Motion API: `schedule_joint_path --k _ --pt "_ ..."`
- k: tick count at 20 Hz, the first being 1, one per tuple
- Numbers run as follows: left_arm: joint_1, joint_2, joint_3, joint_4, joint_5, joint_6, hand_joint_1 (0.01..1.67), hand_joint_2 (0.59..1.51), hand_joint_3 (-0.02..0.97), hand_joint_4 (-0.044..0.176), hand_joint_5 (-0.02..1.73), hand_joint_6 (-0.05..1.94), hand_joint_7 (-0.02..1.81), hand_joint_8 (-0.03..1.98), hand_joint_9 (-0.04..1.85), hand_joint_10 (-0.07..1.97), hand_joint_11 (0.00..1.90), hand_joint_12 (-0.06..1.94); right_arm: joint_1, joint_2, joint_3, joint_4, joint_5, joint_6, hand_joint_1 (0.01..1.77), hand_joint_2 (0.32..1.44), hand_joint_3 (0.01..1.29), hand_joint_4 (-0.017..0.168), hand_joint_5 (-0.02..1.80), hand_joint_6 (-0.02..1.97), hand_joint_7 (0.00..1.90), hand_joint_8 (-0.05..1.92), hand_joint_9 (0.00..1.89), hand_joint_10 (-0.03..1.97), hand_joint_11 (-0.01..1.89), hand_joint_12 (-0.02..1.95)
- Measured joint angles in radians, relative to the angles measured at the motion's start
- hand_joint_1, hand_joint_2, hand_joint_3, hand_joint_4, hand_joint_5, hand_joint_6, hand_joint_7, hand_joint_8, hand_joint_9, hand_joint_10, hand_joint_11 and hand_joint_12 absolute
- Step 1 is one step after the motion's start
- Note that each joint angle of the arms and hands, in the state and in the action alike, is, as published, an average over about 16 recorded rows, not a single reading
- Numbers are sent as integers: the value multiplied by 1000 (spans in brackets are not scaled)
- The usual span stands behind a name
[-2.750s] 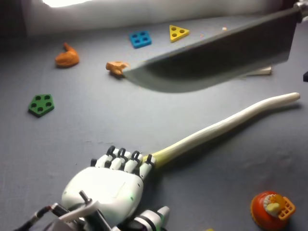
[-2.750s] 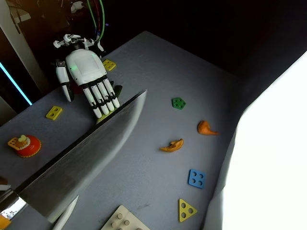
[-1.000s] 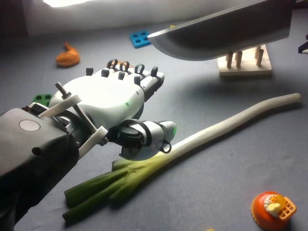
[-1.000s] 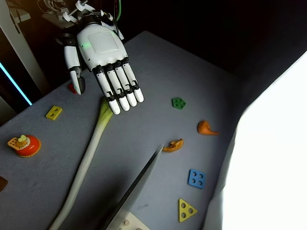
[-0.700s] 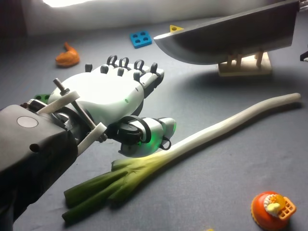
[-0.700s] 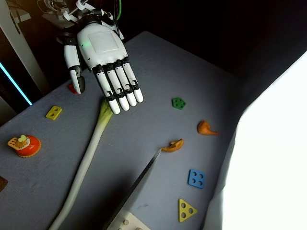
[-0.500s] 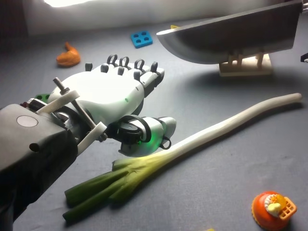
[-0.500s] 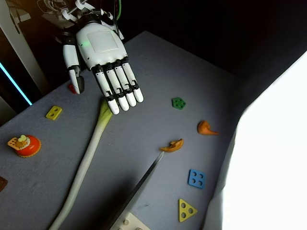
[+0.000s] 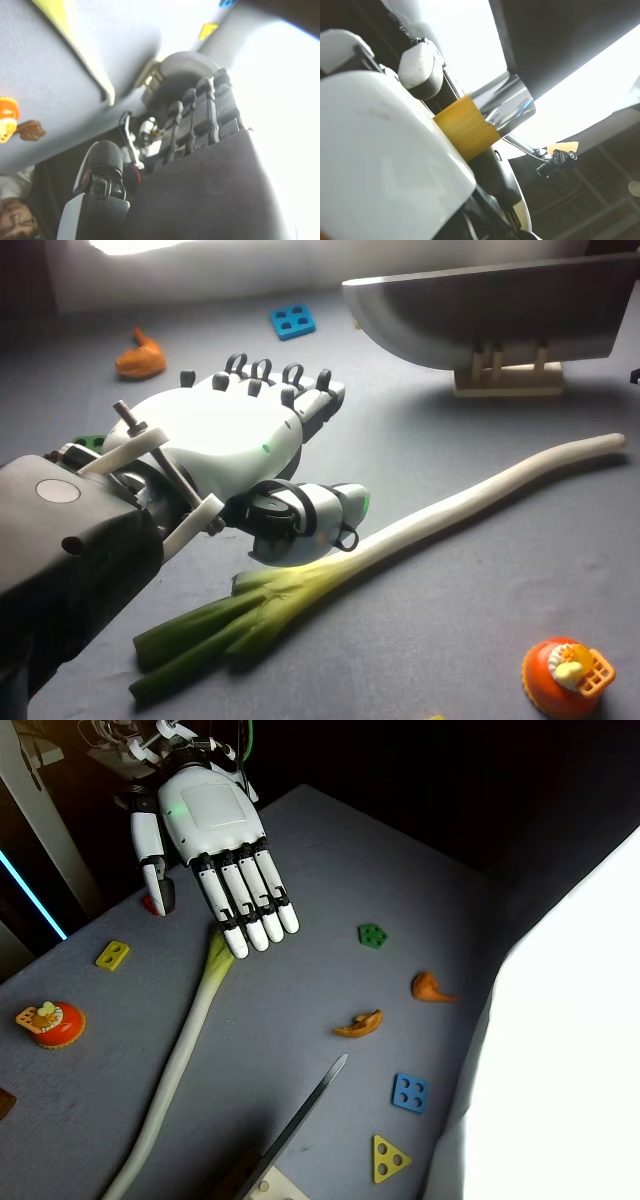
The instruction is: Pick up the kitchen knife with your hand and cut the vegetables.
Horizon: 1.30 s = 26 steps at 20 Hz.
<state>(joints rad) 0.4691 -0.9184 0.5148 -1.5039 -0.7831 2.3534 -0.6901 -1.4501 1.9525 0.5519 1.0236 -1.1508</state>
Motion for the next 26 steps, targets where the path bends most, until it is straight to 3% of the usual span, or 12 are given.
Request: schedule_joint_path --k 8,14,20,23,26 --pt "-2 0 0 0 5 5 38 1416 19 7 29 18 81 1 56 9 21 77 -33 -50 64 -16 44 15 1517 727 833 158 1259 1898 1508 1905 1559 1809 1572 1774" --pt "-5 0 -1 0 7 6 35 1416 19 7 26 18 84 0 58 8 17 115 -38 -67 74 -48 67 5 1376 758 836 96 1033 1817 1324 1873 1394 1858 1377 1828" --pt "-7 0 -1 0 10 7 31 1416 19 7 33 19 87 1 61 9 17 123 -42 -72 78 -93 81 -6 1233 817 725 36 779 1699 1054 1762 1073 1906 1022 1893" --pt "-8 0 -1 0 13 7 32 1416 19 7 33 19 88 0 62 9 17 119 -47 -69 80 -120 85 -6 1167 849 592 7 632 1641 885 1696 855 1909 799 1924" --pt "-8 1 -1 0 17 8 34 1416 19 7 32 19 86 0 58 9 17 103 -53 -63 82 -145 86 -2 1151 879 432 5 482 1498 686 1569 623 1849 564 1925"
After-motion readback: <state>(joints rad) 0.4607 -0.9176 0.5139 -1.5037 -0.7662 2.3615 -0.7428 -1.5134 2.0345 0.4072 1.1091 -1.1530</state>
